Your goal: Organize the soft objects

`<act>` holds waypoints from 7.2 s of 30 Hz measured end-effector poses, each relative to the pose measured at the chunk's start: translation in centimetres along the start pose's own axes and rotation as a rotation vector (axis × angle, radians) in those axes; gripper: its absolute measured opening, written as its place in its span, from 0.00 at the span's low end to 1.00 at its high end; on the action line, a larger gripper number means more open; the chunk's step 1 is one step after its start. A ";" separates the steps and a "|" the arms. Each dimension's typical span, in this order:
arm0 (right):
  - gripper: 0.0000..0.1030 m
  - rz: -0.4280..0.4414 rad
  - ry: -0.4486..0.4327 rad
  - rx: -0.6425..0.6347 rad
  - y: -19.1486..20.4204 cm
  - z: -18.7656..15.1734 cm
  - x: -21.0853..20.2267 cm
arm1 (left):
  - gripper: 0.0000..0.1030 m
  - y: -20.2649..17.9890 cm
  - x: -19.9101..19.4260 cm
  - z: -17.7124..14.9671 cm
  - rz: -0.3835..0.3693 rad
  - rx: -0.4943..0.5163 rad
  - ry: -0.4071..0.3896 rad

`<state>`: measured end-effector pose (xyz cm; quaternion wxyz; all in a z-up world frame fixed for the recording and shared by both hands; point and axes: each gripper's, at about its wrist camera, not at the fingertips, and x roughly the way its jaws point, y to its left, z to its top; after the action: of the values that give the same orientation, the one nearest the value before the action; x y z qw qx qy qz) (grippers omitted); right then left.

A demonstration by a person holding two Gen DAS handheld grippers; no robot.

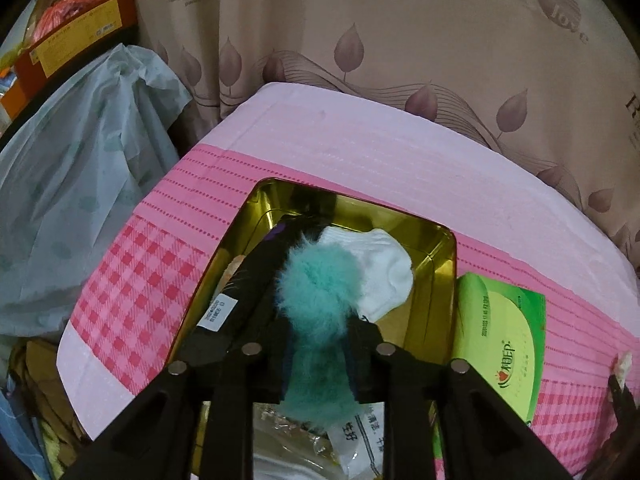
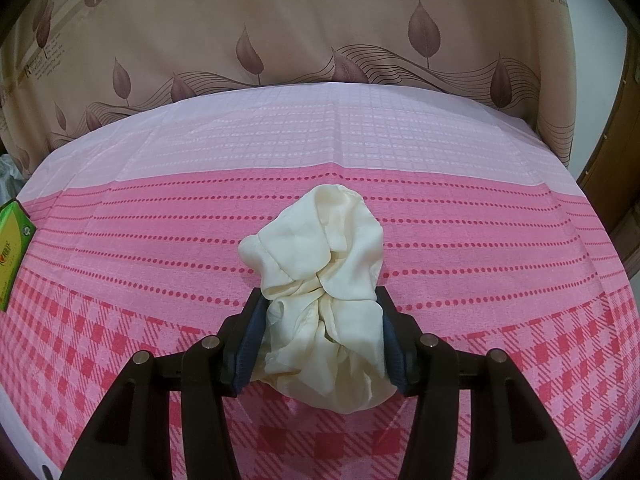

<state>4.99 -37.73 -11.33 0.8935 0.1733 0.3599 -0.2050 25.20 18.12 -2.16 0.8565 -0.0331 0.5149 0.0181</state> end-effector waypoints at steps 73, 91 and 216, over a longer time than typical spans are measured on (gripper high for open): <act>0.18 -0.032 -0.012 0.026 4.4 -0.7 -1.2 | 0.45 5.1 -7.8 -12.2 0.123 0.037 -0.182; 0.18 0.166 -0.031 -0.139 15.5 -0.3 -5.1 | 0.45 5.5 -7.8 -12.4 0.174 -0.005 -0.198; 0.98 0.435 -0.075 -0.531 43.1 -5.0 -12.7 | 0.52 4.9 -10.1 -12.6 0.164 0.013 -0.305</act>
<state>14.94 4.53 1.28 0.9429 -0.0005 0.3222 0.0848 9.08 22.05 0.72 0.9205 0.0178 0.3800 0.0896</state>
